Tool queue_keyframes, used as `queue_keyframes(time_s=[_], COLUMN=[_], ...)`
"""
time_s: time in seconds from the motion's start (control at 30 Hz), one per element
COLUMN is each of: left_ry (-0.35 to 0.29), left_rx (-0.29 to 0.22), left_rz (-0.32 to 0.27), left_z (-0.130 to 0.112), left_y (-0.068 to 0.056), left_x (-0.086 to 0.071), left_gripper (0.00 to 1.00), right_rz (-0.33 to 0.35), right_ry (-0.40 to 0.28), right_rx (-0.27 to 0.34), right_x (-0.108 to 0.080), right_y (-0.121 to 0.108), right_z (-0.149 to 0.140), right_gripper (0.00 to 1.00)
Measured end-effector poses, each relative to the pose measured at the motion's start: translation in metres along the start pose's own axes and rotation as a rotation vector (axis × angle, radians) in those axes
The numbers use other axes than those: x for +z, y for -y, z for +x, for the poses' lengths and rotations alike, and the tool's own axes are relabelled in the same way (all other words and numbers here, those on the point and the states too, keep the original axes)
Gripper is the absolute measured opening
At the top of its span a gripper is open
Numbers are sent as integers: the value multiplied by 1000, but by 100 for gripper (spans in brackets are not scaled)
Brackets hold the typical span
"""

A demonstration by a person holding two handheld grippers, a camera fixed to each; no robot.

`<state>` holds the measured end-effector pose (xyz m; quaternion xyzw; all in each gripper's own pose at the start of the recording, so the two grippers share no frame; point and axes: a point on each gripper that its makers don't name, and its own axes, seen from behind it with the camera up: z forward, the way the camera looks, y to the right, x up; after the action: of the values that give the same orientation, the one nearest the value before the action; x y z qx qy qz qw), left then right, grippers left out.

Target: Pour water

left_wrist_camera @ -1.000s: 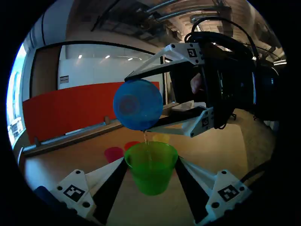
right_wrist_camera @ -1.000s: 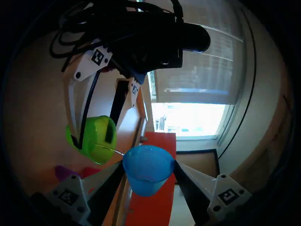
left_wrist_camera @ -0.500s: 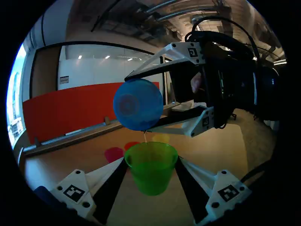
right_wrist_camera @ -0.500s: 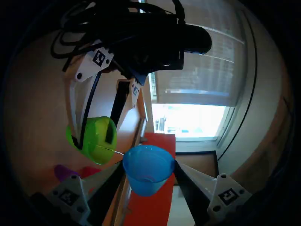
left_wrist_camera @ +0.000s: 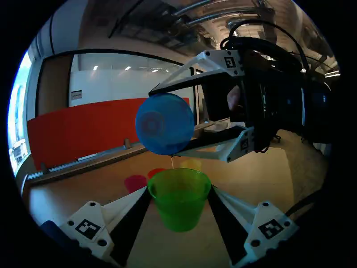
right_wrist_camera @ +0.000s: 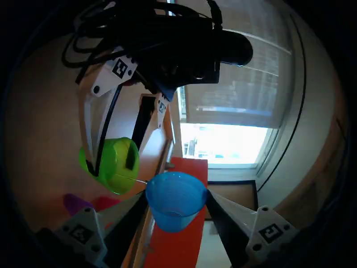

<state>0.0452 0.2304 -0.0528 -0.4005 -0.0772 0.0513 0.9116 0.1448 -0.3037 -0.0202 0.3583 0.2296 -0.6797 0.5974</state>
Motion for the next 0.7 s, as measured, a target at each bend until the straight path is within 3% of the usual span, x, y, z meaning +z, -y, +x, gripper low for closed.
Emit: queue_keyframes(time_s=[0.7], left_ry=[-3], left_rx=[-2], left_rz=[3], left_z=[1], left_y=[1], left_x=[-1], left_gripper=[87], right_rz=[0], right_ry=[-1], right_rx=[-37], right_x=[-8], right_y=[4], right_z=[14], right_gripper=[93])
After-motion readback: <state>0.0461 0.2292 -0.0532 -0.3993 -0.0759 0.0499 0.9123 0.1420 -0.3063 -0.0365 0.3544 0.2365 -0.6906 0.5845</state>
